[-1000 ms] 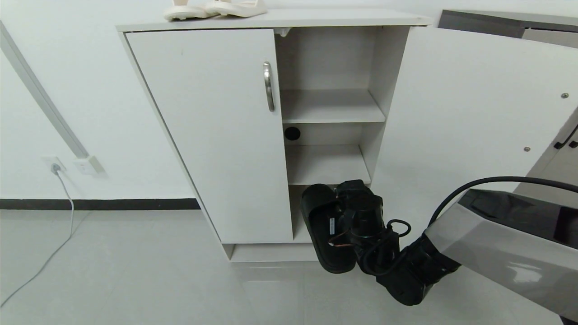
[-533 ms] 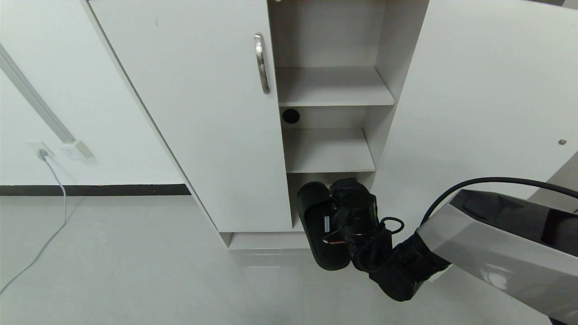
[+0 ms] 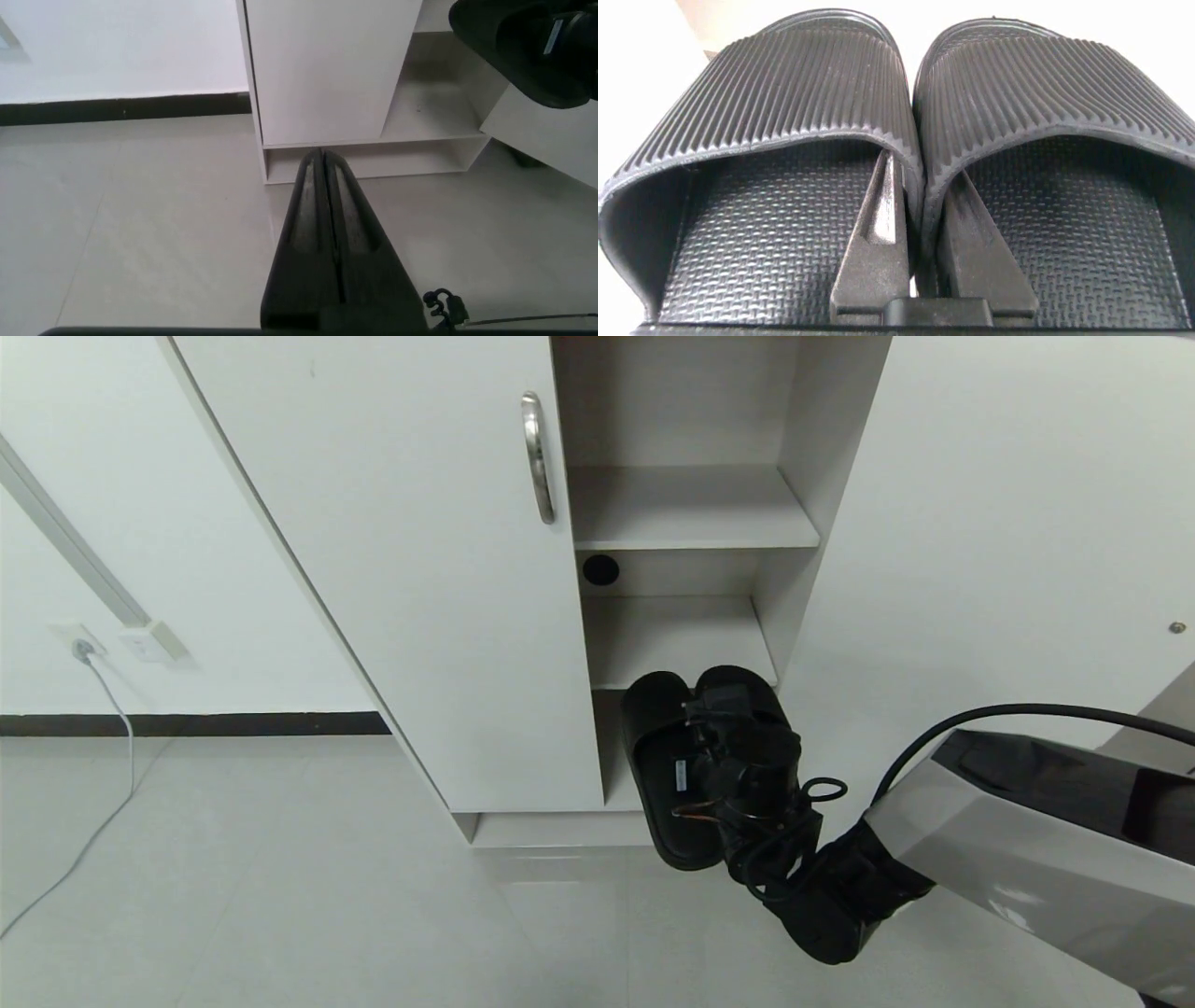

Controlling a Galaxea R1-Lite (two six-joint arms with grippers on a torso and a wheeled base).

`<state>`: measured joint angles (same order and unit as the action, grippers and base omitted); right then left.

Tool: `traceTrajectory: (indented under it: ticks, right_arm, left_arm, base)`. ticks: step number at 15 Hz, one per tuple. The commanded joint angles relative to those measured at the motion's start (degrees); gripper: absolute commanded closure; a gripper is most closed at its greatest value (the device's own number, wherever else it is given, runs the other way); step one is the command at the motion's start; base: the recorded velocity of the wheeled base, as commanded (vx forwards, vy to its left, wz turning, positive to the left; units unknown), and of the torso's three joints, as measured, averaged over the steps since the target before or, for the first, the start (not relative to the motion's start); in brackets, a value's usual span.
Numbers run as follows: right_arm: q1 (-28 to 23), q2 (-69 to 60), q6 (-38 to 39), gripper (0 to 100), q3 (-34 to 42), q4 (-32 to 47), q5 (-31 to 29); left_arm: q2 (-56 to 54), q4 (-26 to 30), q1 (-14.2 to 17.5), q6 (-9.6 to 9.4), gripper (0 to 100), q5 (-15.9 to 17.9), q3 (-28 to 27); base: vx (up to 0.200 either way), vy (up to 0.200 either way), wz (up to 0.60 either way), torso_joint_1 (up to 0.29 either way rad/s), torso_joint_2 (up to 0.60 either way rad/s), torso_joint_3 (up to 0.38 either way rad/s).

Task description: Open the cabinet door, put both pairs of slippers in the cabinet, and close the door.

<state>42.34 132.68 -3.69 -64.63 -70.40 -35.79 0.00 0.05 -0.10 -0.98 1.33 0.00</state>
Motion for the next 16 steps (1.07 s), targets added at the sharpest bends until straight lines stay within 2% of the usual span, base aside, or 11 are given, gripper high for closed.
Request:
traceTrajectory:
  ticks: [1, 4, 16]
  right_arm:
    - [0.03, 0.21, 0.09, 100, 0.12, 0.00, 0.02]
    - [0.03, 0.65, 0.18, 100, 0.03, -0.09, 0.02]
    - [0.03, 1.79, 0.35, 100, -0.40, -0.09, 0.11]
  left_arm:
    - [0.09, 0.04, 0.01, 0.01, 100, -0.01, 0.00]
    - [0.09, 0.04, 0.01, 0.01, 100, -0.01, 0.00]
    - [0.09, -0.05, 0.01, 0.01, 100, -0.01, 0.00]
  base:
    - [0.000, 0.000, 0.00, 0.000, 0.00, 0.000]
    - [0.000, 0.000, 0.00, 0.000, 0.00, 0.000]
    - [0.200, 0.000, 0.00, 0.005, 0.00, 0.001]
